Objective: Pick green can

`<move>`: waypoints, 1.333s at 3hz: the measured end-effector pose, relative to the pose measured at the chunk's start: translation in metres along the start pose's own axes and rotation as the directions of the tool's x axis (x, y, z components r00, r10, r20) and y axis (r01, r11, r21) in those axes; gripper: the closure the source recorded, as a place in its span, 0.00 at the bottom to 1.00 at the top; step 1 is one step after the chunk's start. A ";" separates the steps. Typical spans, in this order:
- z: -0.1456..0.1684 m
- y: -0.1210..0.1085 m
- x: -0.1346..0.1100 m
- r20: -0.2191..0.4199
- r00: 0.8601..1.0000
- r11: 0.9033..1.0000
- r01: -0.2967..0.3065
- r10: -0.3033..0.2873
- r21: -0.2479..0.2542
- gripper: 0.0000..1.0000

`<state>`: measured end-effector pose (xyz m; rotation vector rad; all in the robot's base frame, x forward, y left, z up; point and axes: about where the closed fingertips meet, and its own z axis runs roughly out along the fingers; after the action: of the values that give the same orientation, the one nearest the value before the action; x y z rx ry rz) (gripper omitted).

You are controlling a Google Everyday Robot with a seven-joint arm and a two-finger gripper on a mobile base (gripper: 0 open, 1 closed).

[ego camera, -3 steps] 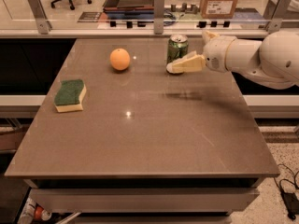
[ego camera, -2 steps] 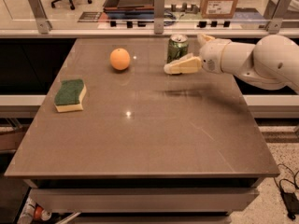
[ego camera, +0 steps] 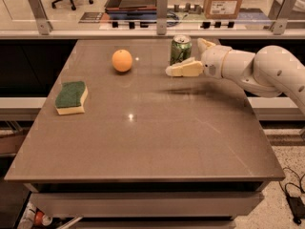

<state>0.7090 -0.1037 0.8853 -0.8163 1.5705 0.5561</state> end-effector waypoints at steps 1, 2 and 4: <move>0.009 0.000 0.000 0.053 0.998 0.999 -0.024 0.026 -0.026 0.00; 0.018 0.001 0.001 0.086 0.995 0.998 -0.046 0.050 -0.049 0.00; 0.023 0.004 0.000 0.087 0.995 0.997 -0.046 0.051 -0.057 0.40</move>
Offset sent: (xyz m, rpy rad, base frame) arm 0.0177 0.0160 -0.0068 0.1460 -0.0103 0.0605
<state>0.7202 -0.0839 0.8816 -0.7863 1.5024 0.6648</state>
